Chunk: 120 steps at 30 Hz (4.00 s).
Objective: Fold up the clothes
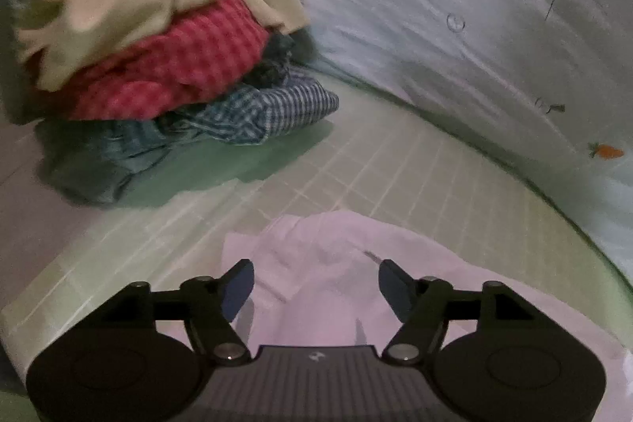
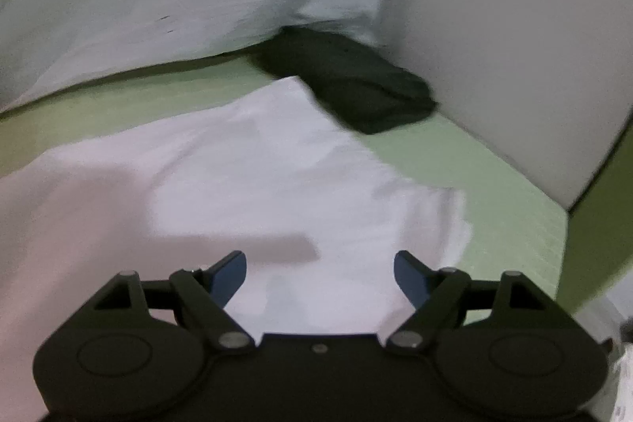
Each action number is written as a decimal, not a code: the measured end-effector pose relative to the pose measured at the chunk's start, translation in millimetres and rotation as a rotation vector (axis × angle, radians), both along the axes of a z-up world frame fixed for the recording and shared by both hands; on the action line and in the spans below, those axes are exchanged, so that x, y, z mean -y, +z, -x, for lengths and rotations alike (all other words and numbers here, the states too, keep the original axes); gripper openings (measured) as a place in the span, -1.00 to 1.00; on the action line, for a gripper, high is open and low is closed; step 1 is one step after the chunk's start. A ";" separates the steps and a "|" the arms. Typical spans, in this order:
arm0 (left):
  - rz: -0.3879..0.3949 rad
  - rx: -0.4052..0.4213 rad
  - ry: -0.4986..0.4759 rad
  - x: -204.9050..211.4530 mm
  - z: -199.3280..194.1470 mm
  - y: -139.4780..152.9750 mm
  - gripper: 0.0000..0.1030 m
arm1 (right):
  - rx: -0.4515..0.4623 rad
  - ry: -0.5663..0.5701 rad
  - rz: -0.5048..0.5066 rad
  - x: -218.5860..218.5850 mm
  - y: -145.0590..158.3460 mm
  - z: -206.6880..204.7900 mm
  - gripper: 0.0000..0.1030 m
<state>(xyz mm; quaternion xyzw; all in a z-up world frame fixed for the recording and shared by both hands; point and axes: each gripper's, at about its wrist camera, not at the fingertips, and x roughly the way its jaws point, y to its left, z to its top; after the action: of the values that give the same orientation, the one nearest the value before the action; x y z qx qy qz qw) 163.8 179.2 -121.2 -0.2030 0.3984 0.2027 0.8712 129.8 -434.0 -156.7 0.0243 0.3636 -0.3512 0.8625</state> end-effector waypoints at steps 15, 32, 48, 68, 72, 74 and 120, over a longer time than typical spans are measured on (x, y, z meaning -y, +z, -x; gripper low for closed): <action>0.212 0.047 0.060 -23.6 -23.8 -43.2 -0.71 | -0.100 0.133 0.048 -57.4 7.8 19.8 0.60; 0.058 0.074 0.189 -32.3 23.1 -4.2 0.32 | -0.092 0.218 -0.054 -47.2 -2.4 9.3 0.63; 0.039 0.053 -0.122 101.9 31.4 14.2 0.54 | 0.044 0.051 -0.235 47.1 -4.5 62.4 0.67; 0.041 0.018 -0.019 223.7 106.7 30.1 0.66 | 0.060 0.072 -0.342 218.2 -18.2 19.7 -0.65; 0.028 0.020 0.025 227.4 117.2 33.8 0.66 | 0.194 0.111 -0.340 230.8 19.6 42.1 -0.89; 0.018 0.021 0.054 226.1 122.6 34.8 0.66 | 0.225 0.112 -0.285 228.0 37.0 53.3 -0.89; 0.332 0.032 0.265 -39.1 101.0 -50.2 -0.57 | -0.095 0.136 -0.034 -47.5 21.9 68.0 0.75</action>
<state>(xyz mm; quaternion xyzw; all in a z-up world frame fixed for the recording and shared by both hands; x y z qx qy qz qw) 62.9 218.3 -171.4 -0.3976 0.3824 0.2437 0.7977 61.8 -386.5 -134.8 -0.0027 0.4109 -0.2861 0.8656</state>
